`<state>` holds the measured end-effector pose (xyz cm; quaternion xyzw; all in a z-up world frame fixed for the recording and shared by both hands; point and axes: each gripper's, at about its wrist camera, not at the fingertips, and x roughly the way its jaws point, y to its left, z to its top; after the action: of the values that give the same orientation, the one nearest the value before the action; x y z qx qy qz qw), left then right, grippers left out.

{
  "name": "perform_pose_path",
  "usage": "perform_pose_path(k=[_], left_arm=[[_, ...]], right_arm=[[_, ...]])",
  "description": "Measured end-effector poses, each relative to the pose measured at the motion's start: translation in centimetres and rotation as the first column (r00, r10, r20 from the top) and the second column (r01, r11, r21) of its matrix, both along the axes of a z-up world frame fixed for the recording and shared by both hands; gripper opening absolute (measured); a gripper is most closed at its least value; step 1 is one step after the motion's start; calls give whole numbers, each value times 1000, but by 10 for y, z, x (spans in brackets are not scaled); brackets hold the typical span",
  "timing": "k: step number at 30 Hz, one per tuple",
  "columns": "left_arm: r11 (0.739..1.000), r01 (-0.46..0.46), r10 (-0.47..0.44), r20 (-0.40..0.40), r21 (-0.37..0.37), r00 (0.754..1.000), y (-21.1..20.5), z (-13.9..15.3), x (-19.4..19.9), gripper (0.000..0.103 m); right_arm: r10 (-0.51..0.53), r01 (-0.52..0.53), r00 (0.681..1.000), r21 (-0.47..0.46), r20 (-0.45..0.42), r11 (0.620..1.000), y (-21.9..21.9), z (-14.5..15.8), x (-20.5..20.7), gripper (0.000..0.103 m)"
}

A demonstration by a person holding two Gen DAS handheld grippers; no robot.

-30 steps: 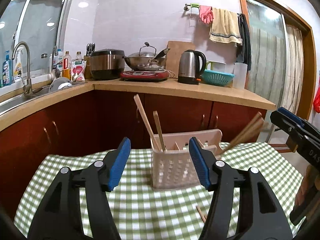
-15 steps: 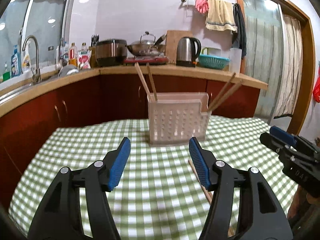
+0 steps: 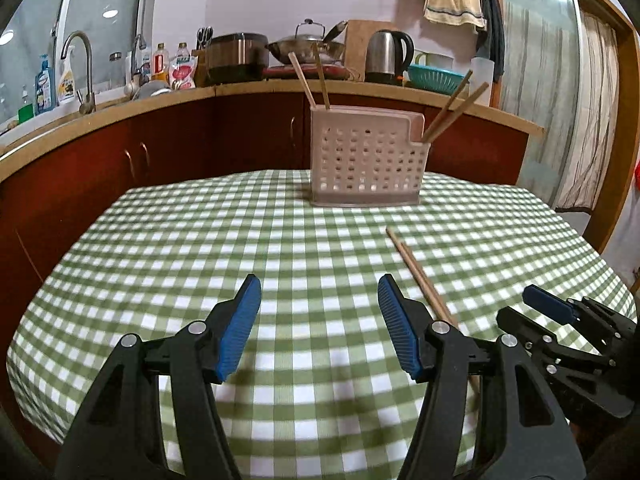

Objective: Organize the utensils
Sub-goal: 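Move both open tools back toward the remaining chopsticks on the table, then close the right tool on one chopstick while the left tool closes on another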

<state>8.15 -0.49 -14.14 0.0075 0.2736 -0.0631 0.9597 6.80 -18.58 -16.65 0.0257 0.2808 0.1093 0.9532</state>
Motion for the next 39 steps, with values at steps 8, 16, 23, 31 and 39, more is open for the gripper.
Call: perform_pose_path(k=[8,16,23,31,39], left_arm=[[1000,6,-6,-28,8,1000,-1,-10,-6,59],[1000,14,-14,-46,-2,999,-5,-15,-4,59],[1000,25,-25,-53,-1,998,-11,-17,-4,59],[999,49,-49,-73,-6,996,-23,-21,-4,59],[992,128,-125,-107,16,986,-61,-30,-9,59]], right_arm=[[14,-19,996,-48,-88,999,11,-23,6,45],[0,-8,996,-79,-93,997,11,-26,6,44],[-30,24,992,-57,-120,998,-2,-31,7,40],[-42,36,992,-53,-122,998,-13,-31,5,11],[-121,120,986,-22,-117,993,-51,-32,2,9]])
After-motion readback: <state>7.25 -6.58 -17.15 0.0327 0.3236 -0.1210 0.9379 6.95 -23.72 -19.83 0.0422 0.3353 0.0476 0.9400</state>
